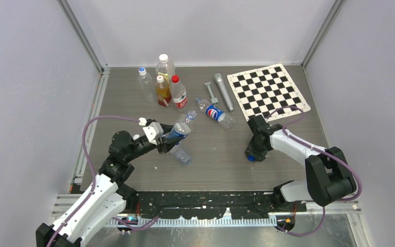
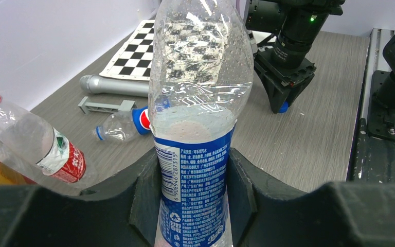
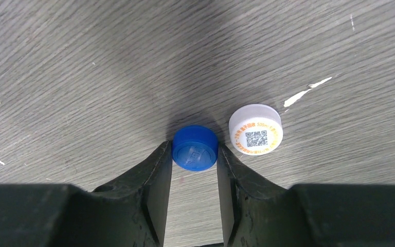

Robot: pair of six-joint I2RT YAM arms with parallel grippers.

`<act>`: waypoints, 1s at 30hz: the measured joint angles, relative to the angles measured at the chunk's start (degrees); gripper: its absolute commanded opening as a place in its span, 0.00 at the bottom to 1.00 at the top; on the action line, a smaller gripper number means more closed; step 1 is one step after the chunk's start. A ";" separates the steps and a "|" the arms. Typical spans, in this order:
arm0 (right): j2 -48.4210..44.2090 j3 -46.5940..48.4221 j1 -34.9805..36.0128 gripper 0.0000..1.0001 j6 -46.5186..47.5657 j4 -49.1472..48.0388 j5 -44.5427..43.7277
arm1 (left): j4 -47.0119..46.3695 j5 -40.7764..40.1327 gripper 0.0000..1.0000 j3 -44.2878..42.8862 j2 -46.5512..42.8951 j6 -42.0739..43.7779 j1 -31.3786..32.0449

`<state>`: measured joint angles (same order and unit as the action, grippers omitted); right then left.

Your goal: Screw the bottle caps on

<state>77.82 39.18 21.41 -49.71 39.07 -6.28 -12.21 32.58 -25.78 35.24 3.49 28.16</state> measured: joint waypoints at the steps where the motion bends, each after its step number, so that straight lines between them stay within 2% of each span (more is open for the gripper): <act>1: -0.11 -0.09 0.02 0.25 0.02 -0.07 -0.02 | 0.00 0.00 0.40 0.00 0.20 0.02 0.09; 4: -0.68 -0.37 0.02 0.16 0.24 -0.28 -0.02 | 0.00 0.02 0.40 0.00 0.68 0.02 0.26; 11: -4.20 2.99 0.00 0.05 6.29 2.29 1.62 | 0.22 0.31 0.39 0.02 2.64 1.88 0.31; 19: -10.10 21.73 0.02 0.04 22.71 5.55 13.79 | -0.02 3.15 0.34 1.57 3.63 6.45 0.35; 24: -9.46 33.90 0.26 0.05 32.24 9.38 24.76 | -0.02 5.46 0.30 1.57 5.18 8.33 0.35; 30: -4.59 48.65 1.81 0.04 39.87 14.25 37.62 | 0.09 8.13 0.28 0.83 7.65 10.78 0.35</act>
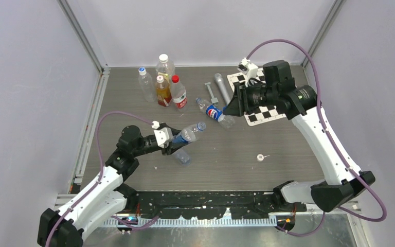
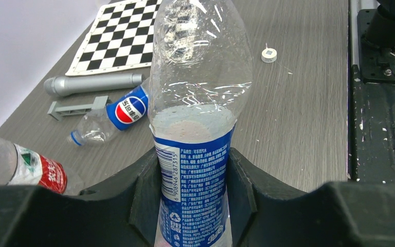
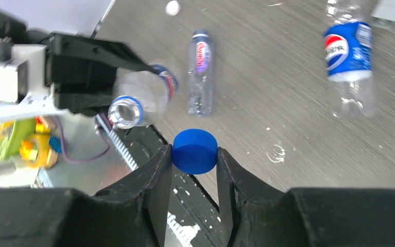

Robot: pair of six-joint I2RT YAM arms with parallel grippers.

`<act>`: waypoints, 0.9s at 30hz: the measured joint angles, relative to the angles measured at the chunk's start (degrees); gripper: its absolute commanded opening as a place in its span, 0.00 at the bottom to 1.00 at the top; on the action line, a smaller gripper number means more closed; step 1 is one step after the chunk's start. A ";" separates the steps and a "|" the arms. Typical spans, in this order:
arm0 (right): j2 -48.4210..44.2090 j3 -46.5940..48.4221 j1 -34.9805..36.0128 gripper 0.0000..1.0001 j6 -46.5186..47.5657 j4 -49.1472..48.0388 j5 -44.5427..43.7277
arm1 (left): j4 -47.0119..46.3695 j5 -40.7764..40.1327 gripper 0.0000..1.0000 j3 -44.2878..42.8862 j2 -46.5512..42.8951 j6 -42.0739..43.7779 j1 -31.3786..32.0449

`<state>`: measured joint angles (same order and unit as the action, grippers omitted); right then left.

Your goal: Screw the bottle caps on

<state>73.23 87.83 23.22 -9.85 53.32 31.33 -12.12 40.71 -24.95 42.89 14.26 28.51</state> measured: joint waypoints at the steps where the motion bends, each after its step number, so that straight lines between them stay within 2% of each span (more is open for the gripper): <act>1: 1.05 1.88 0.74 0.04 1.29 0.83 1.44 | 0.00 0.31 0.28 -0.42 0.50 0.26 0.00; 4: 4.22 5.95 3.52 0.04 4.76 3.80 4.57 | 0.07 1.64 0.27 -2.80 2.69 1.46 0.00; 11: 9.29 7.85 8.33 0.04 9.27 8.11 6.29 | -0.04 3.74 0.26 -6.16 5.88 2.80 0.50; 27: 9.99 9.88 10.12 0.02 10.99 9.09 6.25 | 0.13 3.50 0.17 -6.75 5.79 2.97 1.27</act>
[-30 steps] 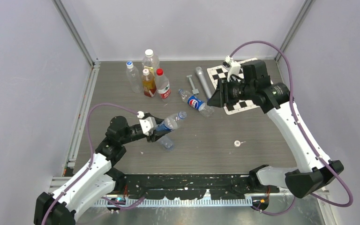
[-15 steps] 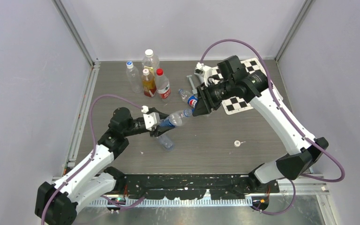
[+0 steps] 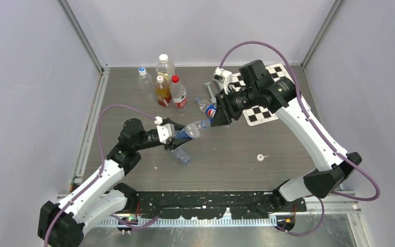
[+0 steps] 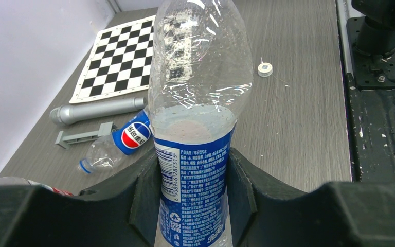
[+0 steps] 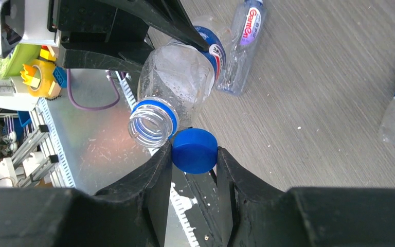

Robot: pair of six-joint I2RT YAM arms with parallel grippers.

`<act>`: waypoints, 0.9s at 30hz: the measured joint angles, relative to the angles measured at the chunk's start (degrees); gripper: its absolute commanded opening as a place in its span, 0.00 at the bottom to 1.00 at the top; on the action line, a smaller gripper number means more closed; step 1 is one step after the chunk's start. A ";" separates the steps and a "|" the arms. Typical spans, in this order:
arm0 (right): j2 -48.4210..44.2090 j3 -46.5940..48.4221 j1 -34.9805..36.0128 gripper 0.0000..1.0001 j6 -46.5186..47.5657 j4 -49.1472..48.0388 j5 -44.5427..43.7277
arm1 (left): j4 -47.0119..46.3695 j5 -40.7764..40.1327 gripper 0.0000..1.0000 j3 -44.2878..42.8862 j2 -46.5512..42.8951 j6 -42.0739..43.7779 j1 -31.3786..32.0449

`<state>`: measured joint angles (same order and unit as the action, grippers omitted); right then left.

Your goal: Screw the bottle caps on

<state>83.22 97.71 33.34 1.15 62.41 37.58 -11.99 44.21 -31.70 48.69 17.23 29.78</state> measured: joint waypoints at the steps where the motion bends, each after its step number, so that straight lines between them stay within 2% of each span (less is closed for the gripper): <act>1: -0.15 0.00 0.02 0.01 -0.11 -0.28 -0.02 | 0.04 -0.22 0.16 0.00 -0.17 0.00 0.11; 13: -4.85 -1.14 0.37 0.01 -1.38 -4.96 1.25 | 3.76 -1.53 0.14 0.00 -1.09 1.25 0.15; 27: -2.16 -1.49 3.48 0.01 6.05 -3.17 0.76 | 8.79 -0.70 0.11 -2.78 -0.61 1.86 0.17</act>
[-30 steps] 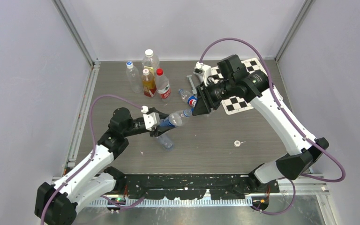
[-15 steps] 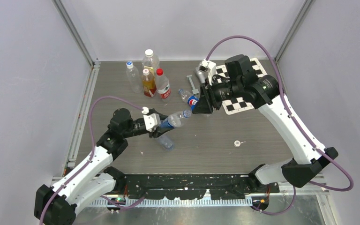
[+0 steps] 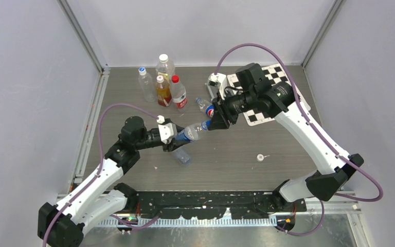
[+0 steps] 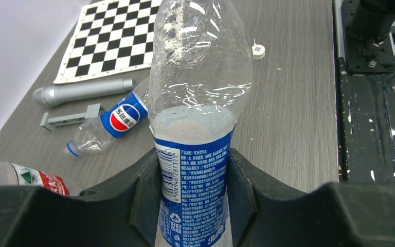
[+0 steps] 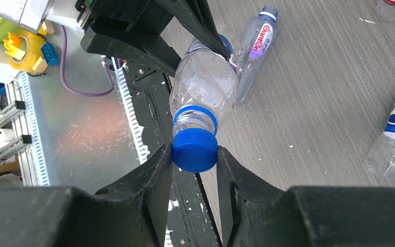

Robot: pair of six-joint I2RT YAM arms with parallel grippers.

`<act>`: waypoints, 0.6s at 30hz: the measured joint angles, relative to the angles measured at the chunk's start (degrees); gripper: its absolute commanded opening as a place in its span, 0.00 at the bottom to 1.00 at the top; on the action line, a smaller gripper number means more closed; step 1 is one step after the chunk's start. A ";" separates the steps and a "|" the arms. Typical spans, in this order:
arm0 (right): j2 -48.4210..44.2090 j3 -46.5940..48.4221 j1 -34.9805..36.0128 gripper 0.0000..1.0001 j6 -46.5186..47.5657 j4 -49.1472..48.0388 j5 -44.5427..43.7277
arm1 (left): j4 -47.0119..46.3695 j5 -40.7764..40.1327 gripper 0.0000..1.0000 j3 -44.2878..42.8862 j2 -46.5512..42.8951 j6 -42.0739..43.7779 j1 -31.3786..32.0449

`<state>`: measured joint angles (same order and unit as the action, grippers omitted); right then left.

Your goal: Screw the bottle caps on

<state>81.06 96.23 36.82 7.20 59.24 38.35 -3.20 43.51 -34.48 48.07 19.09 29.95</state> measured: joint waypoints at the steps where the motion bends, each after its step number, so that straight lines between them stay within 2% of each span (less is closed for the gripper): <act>1: 0.31 0.00 0.00 0.00 0.24 0.04 -0.02 | 0.76 0.07 0.09 -0.11 0.11 0.13 0.02; 8: 1.14 0.00 0.66 0.01 1.27 0.11 -0.22 | 4.26 0.76 0.00 -1.44 0.55 1.11 -0.02; 18: 1.22 0.02 1.33 0.01 6.45 1.95 0.66 | 10.58 3.93 0.00 -5.03 2.75 0.61 -0.11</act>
<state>82.28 96.25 38.15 13.65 61.19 39.00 7.38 47.44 -39.51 50.83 19.70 29.85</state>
